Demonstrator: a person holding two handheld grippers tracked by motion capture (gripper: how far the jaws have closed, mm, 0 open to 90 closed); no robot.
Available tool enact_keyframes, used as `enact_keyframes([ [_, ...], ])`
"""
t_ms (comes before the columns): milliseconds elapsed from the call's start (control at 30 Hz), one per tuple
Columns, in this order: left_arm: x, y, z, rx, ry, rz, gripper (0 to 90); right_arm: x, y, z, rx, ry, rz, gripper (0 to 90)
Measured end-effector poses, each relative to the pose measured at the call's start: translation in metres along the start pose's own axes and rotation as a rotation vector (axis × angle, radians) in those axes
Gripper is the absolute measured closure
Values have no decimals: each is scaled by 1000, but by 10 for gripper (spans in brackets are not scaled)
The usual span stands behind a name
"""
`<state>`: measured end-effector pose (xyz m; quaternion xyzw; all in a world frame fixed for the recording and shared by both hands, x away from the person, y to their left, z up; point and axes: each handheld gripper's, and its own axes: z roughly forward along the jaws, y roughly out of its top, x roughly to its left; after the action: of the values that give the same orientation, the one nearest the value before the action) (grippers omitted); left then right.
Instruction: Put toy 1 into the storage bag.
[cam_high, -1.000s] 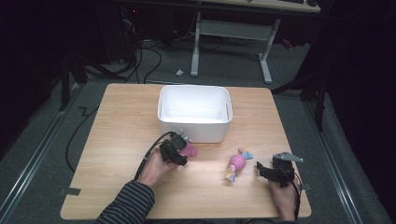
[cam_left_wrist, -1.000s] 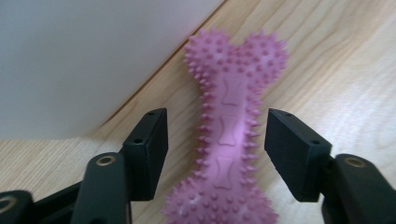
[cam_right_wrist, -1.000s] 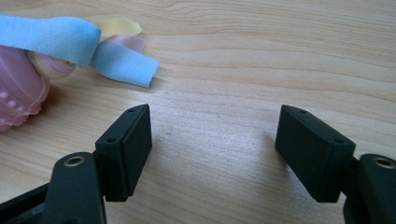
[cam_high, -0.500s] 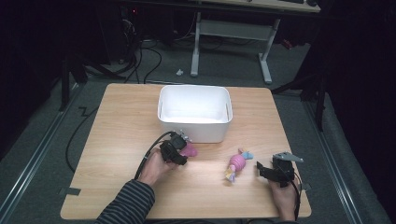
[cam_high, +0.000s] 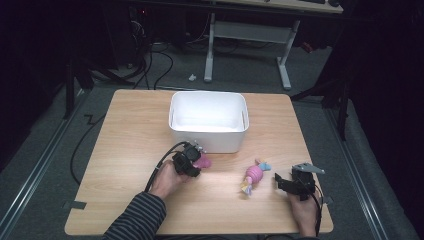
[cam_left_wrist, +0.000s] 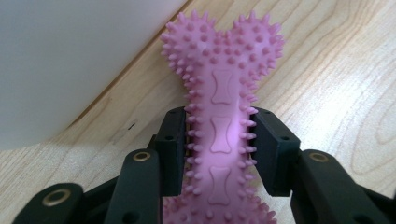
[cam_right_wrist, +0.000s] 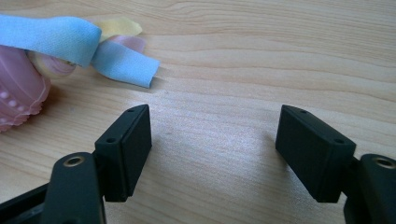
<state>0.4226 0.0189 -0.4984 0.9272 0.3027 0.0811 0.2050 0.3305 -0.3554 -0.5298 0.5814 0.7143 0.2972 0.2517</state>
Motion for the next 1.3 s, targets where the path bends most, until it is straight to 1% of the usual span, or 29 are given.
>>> enact_keyframes([
  [67,0,0,-1,1,-2,4,588,0,0,0,0,0,0,270],
  [133,-4,-1,-5,-16,-4,13,588,0,0,0,0,0,0,270],
  [167,-4,-1,-5,-16,-4,13,588,0,0,0,0,0,0,270],
  [300,-7,-5,-16,-48,-16,18,589,0,0,0,0,0,-1,268],
  [333,-8,-7,-21,-58,-16,23,590,0,0,0,1,1,0,268],
  [367,-8,-7,-21,-58,-16,23,590,0,0,0,1,1,0,268],
  [400,-7,-11,-27,-74,-30,13,590,0,0,0,0,0,-1,268],
  [433,-7,-11,-27,-74,-30,13,590,0,0,0,0,0,-1,268],
  [500,-7,-15,-33,-93,-39,2,590,0,0,0,-2,1,-1,268],
  [533,-6,-18,-39,-110,-47,-11,590,0,0,0,-1,1,-1,268],
  [567,-6,-18,-39,-110,-47,-11,590,0,0,0,-1,1,-1,268],
  [600,-5,-22,-45,-128,-59,-22,591,0,0,0,1,0,0,268],
  [633,-5,-22,-45,-128,-59,-22,590,0,0,0,0,0,-2,268],
  [667,-4,-24,-51,-140,-64,-28,591,0,0,0,1,0,0,267],
  [767,-3,-27,-55,-139,-61,-23,590,0,0,0,-1,1,-1,267],
  [867,-1,-31,-62,-131,-73,-28,590,0,0,0,0,1,-2,267],
  [900,-1,-32,-65,-130,-68,-27,590,0,0,0,0,1,-1,267],
  [933,0,-34,-72,-144,-63,-35,590,0,0,0,0,2,-1,267],
  [967,0,-34,-72,-144,-63,-35,590,0,0,0,0,2,-1,267],
  [1067,2,-38,-81,-171,-75,-68,590,0,0,0,0,2,-1,266],
  [1233,5,-42,-94,-190,-64,-88,590,0,0,0,-1,4,-1,263],
  [1267,7,-43,-99,-202,-70,-98,590,0,0,0,0,3,-1,262],
  [1300,7,-43,-99,-202,-70,-98,590,0,0,0,0,3,-1,262],
])
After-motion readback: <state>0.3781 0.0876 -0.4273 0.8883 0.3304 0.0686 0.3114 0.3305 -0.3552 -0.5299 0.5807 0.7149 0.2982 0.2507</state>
